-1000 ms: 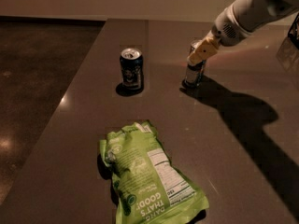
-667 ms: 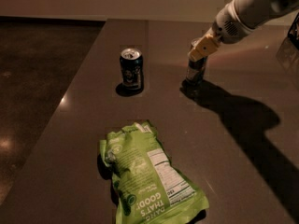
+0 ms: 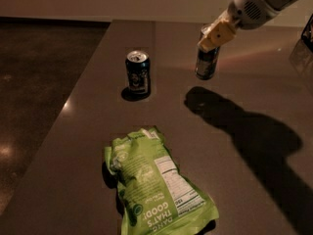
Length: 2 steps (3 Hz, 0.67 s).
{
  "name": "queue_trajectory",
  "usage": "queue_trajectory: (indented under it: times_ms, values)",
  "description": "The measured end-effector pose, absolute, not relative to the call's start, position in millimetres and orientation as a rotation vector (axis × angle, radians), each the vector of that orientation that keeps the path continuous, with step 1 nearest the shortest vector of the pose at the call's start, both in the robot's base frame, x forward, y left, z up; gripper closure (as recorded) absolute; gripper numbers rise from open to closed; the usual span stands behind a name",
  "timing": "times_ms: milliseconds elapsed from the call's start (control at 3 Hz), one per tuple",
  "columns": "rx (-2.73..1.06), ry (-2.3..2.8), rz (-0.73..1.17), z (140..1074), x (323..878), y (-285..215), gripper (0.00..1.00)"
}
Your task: Pick redbull can
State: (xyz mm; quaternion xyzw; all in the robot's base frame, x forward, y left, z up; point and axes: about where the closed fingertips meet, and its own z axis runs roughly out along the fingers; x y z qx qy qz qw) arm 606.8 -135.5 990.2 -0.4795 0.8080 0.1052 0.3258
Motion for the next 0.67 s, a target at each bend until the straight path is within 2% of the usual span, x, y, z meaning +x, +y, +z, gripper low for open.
queue_trajectory:
  times_ms: [667]
  values:
    - [-1.313,2.067,0.272,1014.8,594.1,-126.6,1.00]
